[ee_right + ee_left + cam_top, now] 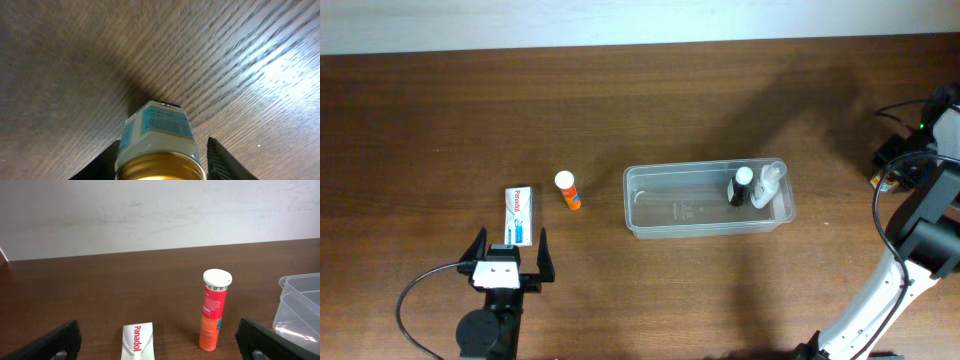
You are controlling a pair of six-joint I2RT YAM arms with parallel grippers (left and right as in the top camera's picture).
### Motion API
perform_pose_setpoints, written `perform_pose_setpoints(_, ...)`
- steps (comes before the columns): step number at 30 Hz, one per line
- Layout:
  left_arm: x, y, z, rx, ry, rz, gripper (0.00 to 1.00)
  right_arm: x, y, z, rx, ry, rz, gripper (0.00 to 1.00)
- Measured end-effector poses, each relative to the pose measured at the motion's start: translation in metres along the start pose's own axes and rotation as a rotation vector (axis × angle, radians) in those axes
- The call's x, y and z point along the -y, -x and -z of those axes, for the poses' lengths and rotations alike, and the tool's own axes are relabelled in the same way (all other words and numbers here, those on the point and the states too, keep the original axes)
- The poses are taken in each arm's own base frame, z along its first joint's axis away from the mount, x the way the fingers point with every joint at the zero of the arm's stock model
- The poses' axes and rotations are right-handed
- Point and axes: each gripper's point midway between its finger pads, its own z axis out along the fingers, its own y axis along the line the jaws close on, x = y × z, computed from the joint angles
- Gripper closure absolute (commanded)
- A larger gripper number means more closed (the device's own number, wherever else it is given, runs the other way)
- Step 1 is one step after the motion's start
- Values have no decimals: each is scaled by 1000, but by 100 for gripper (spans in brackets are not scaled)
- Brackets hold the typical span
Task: Pack container
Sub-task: 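Move right gripper to the amber jar and grasp it, then carry amber jar with right gripper and lower it into container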
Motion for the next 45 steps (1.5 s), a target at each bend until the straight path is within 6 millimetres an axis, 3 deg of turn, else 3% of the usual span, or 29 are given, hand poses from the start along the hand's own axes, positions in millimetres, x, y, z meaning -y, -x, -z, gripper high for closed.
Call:
perform_pose_setpoints(5,0,0,0,0,0,0,1,0,0,-3,1,0,2,59)
perform_pose_setpoints(13,0,0,0,0,0,0,1,0,1,-3,7,3,6,71)
perform_pose_setpoints(22,0,0,0,0,0,0,1,5,-13,2,-57,-18,10,70)
perform_pose_setpoints(25,0,0,0,0,0,0,1,6,-15,14,-81,-25,11,70)
perform_pose_setpoints(35,0,0,0,0,0,0,1,-10,-31,103,-130,95,67,71)
perform_pose_setpoints(41,0,0,0,0,0,0,1,-29,-39,153,-40,229,145,70)
perform_pose_setpoints(45,0,0,0,0,0,0,1,-43,-67,212,85,283,238,70)
